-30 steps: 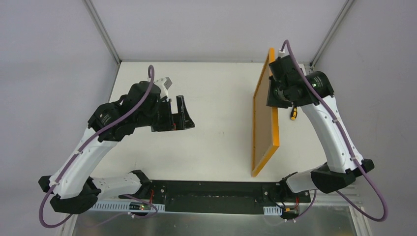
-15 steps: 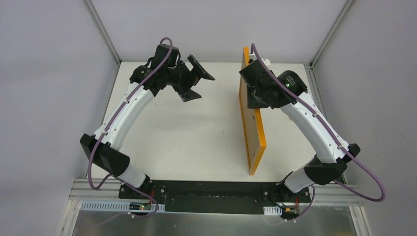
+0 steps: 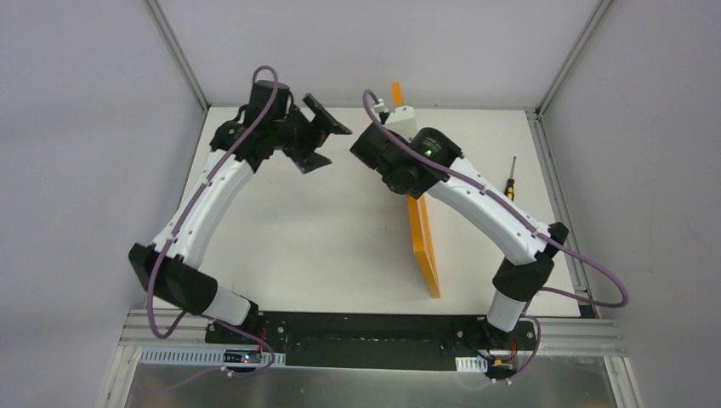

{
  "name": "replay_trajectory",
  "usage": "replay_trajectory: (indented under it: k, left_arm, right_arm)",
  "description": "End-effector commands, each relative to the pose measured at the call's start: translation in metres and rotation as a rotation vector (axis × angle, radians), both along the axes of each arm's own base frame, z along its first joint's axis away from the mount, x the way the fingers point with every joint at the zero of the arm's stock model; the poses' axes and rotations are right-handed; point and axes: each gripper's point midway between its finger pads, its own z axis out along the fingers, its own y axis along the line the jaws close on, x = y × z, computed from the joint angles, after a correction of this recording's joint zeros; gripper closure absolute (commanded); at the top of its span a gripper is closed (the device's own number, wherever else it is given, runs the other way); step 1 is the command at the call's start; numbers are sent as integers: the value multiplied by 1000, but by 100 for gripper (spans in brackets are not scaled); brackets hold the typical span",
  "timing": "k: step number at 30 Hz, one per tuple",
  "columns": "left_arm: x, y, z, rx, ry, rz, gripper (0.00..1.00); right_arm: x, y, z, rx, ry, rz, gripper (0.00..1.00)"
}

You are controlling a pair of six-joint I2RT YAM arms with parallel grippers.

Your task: Take the photo out of the frame

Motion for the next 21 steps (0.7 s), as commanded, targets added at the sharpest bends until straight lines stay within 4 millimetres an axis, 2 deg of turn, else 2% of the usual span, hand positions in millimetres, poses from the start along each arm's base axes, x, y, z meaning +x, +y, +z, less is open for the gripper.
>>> replay_trajectory:
  k: [1,3,6,9,13,16,21]
  left_arm:
    - [-54,98,25,316,-138,163,9]
    - [-80,131,30,439,-167,213,8]
    - [-120,170,44,551,-241,277,8]
    - [-151,192,54,605,-299,302,9]
    - [-181,206,59,642,-317,298,9]
    - [-193,207,59,647,-308,268,9]
    - [-208,205,47,651,-253,217,10]
  right_arm:
    - [10,13,-12,-129,-20,-1,100]
    - [15,29,-18,-140,-21,17,100]
    - [26,60,-29,-142,-30,39,100]
    - [38,92,-48,-146,-52,58,100]
    - [56,128,-81,-163,-104,89,100]
    - [72,150,-108,-184,-145,109,100]
    - [101,184,-151,-236,-218,147,100]
